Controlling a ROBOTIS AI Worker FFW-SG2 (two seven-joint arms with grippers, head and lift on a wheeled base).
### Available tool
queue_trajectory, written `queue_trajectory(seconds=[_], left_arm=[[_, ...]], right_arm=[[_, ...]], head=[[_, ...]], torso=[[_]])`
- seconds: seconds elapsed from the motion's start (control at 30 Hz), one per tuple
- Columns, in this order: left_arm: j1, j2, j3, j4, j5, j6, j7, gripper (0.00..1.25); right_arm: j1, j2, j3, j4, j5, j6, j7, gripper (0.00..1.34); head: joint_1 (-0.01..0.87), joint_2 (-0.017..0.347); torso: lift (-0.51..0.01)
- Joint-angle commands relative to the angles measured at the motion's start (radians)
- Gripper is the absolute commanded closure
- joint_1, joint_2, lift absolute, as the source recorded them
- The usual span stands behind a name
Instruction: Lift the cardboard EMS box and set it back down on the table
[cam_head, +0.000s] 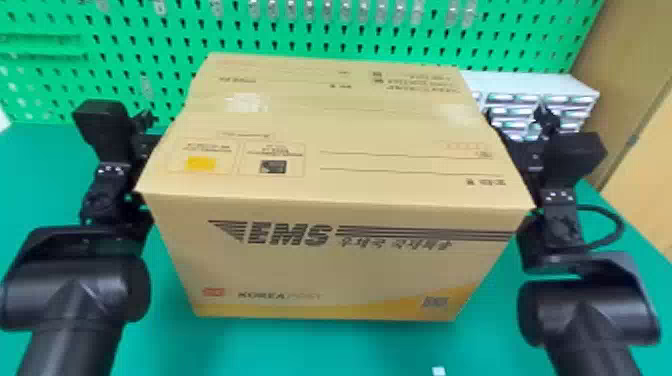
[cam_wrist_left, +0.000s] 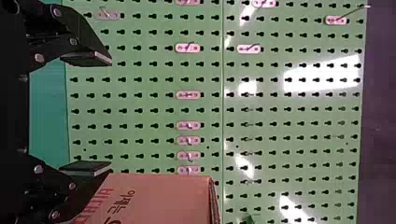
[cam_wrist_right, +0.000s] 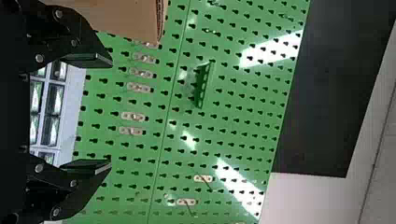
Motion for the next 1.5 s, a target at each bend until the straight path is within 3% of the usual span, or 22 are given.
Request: queue_trajectory(seconds=[0.0, 1.47], left_arm=[[-0.001, 0.0, -0.002, 0.0, 0.0, 0.001, -0.06, 0.46], [0.021, 0.0, 0.005, -0.019, 0.003, 0.009, -0.06, 0.46]], right_arm=[[0.0, 0.0, -0.001, 0.0, 0.0, 0.0, 0.0, 0.5], [0.011, 0.006, 0.0, -0.012, -0.001, 0.005, 0.0, 0.49]], head=[[0.678, -0.014], [0.678, -0.014]], torso=[[-0.095], [-0.095]])
